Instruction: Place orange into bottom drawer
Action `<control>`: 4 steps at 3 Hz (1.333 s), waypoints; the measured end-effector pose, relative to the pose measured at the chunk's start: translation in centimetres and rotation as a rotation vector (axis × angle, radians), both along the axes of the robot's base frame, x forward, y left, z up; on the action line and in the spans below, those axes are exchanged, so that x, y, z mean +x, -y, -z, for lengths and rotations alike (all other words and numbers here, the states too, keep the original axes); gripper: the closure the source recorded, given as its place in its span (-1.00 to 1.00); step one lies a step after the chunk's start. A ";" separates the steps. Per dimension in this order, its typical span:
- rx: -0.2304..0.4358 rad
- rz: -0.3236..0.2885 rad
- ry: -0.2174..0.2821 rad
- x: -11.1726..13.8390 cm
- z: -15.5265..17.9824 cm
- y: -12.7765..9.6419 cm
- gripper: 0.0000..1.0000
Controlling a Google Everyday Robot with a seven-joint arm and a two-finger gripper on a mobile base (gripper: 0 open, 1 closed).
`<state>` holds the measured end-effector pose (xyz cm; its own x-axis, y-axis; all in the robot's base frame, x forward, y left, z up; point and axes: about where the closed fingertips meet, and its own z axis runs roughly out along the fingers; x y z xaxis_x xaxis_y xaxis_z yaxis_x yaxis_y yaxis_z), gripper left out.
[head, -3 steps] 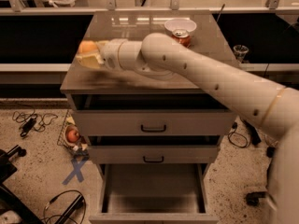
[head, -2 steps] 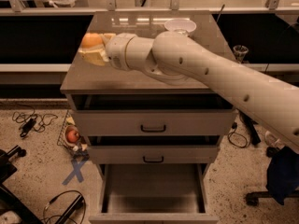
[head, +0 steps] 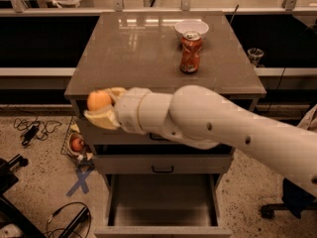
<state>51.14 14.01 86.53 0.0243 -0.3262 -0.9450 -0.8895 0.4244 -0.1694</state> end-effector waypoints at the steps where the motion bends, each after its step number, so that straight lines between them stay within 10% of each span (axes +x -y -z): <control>1: -0.084 0.063 -0.113 -1.9 7.0 6.1 1.00; 2: -0.130 0.127 -0.215 -1.8 13.6 11.5 1.00; 4: -0.126 0.121 -0.231 -1.6 14.6 11.3 1.00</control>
Offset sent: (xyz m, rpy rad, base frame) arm -0.0161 -0.1641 -0.2076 -0.1686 0.3268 -0.1799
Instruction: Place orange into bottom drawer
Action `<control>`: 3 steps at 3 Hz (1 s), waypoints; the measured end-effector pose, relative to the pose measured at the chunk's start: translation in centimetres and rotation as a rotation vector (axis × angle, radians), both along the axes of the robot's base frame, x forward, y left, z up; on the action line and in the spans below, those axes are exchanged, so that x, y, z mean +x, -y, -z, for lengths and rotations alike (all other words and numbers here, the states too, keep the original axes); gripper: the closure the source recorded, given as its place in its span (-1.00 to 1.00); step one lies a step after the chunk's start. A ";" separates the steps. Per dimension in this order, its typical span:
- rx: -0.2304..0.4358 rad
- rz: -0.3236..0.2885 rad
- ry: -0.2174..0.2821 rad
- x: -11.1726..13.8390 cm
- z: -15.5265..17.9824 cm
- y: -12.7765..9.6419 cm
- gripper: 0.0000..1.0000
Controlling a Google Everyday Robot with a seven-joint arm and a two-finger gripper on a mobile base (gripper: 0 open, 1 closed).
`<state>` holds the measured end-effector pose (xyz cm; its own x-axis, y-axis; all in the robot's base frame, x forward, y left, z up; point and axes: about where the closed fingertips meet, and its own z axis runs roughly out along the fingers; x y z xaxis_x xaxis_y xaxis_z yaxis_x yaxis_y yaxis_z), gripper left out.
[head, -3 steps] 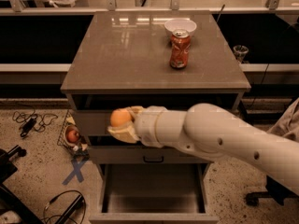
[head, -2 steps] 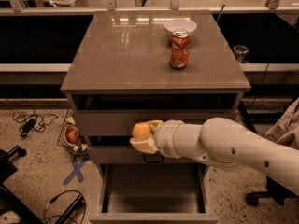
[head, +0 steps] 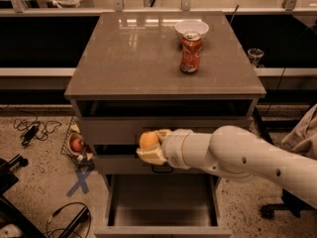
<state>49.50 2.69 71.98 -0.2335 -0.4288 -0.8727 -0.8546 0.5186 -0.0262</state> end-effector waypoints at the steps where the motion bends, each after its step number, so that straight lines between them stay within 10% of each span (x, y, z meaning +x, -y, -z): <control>1: -0.002 -0.025 -0.057 -0.5 5.6 -0.2 1.00; 3: 0.024 -0.227 -0.089 -3.4 20.8 1.6 1.00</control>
Offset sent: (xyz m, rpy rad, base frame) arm -0.0498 -0.0220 -0.2532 0.0568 0.1215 0.2689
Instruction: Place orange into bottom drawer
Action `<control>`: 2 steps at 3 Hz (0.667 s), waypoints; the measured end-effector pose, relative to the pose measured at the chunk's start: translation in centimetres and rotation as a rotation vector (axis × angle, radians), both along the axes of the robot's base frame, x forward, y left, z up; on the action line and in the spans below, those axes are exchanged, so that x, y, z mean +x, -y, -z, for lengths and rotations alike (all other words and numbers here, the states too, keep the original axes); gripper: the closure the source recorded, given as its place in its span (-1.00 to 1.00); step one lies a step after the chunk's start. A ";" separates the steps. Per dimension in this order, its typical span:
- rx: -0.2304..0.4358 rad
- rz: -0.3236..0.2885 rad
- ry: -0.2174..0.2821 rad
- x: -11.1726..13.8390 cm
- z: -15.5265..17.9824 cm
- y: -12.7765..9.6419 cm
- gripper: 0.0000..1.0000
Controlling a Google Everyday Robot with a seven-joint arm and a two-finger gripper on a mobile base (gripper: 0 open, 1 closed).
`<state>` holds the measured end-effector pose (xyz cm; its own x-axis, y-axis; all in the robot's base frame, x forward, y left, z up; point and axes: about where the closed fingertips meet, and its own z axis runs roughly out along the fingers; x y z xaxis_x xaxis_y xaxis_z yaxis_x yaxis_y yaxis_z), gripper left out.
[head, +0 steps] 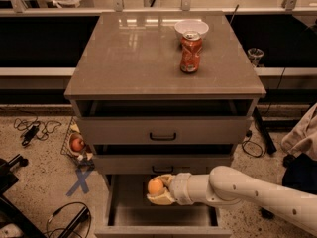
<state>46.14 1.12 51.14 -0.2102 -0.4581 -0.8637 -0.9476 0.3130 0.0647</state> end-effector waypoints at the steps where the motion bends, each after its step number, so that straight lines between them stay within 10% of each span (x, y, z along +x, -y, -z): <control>1: 0.015 -0.053 -0.054 0.0 5.5 0.6 1.00; 2: 0.023 -0.056 -0.069 0.0 6.4 0.6 1.00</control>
Offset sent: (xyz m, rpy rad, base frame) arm 0.0000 -0.0052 -0.0514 0.0144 0.0505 0.0501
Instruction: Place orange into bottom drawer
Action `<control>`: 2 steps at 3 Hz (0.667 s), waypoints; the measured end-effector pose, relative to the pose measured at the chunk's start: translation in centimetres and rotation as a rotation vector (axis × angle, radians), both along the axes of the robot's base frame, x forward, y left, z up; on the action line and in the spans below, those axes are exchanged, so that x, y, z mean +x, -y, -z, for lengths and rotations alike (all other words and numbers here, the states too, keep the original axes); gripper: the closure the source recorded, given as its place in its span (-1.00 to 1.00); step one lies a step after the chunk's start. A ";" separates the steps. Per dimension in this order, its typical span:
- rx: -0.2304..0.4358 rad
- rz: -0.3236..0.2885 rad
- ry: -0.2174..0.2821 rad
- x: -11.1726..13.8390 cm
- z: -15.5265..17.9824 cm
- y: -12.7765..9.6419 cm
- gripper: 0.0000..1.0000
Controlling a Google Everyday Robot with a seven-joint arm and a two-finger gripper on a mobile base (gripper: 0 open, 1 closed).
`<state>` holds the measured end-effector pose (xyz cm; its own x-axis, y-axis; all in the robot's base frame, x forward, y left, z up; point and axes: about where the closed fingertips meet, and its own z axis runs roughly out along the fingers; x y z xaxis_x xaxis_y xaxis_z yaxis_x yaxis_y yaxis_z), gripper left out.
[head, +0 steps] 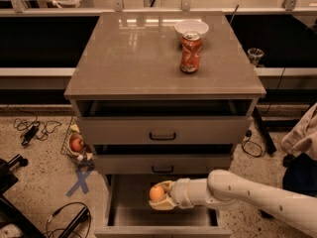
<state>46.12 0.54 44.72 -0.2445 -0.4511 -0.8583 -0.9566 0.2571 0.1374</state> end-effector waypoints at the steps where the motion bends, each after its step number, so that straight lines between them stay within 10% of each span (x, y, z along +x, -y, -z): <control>1: -0.009 0.000 -0.008 0.0 0.1 -0.3 1.00; 2: -0.032 0.039 -0.067 2.1 4.1 -0.8 1.00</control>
Offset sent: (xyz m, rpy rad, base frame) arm 0.0584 0.0549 -0.1555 -0.0470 0.2414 -0.0543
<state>48.25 1.32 40.63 -0.3187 -0.4667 -0.8250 -0.9347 0.2994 0.1917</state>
